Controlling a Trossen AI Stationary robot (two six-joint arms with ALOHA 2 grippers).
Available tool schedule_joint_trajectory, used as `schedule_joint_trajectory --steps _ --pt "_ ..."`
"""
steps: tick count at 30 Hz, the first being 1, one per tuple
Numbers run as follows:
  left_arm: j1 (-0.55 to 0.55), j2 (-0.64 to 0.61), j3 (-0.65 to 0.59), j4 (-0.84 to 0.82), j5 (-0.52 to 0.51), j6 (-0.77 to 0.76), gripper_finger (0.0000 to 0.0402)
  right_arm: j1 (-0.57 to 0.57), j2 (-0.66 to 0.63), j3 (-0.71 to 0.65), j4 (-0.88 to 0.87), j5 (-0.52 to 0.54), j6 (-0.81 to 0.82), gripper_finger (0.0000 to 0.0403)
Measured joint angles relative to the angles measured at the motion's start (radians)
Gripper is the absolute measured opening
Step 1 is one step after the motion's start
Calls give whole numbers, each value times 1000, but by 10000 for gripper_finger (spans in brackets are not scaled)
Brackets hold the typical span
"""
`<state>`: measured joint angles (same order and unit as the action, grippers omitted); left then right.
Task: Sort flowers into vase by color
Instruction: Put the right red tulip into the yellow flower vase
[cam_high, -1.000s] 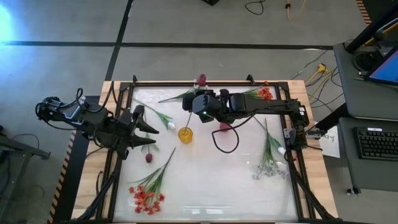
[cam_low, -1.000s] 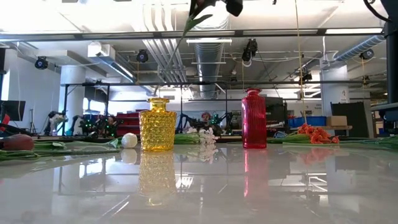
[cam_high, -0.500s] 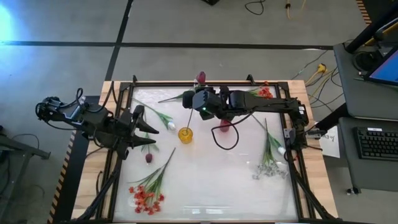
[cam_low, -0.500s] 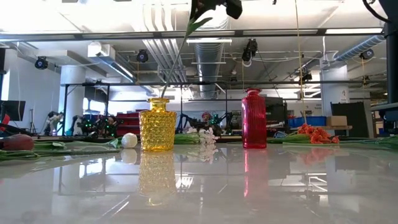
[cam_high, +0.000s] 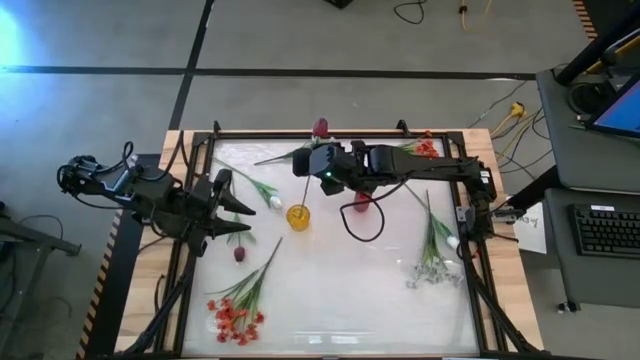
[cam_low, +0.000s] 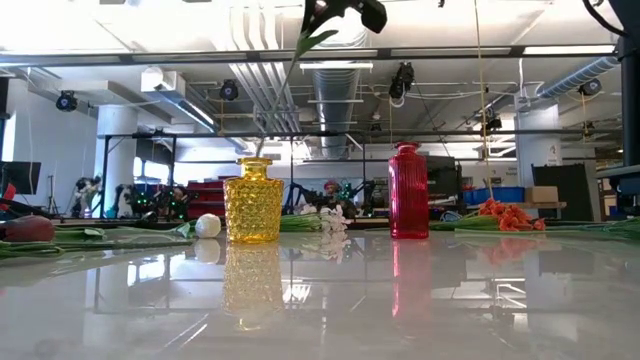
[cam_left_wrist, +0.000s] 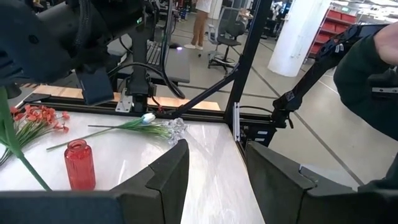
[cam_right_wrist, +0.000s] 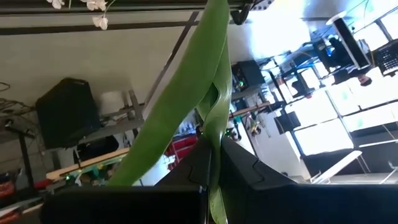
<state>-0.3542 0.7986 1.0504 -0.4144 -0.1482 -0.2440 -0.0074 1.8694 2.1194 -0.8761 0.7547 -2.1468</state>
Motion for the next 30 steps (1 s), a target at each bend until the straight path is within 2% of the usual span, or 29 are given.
schedule_joint_trajectory --steps 6,13,20,30 --pt "0 0 0 -2 0 0 148 0 0 -4 9 3 -1 12" --pt "0 0 0 -3 0 0 148 0 0 -4 104 4 -13 12" --pt "0 0 0 -3 0 0 148 -11 -1 -8 103 4 -119 12" --pt "0 2 0 -7 0 0 148 -21 -1 -37 105 5 -143 12"
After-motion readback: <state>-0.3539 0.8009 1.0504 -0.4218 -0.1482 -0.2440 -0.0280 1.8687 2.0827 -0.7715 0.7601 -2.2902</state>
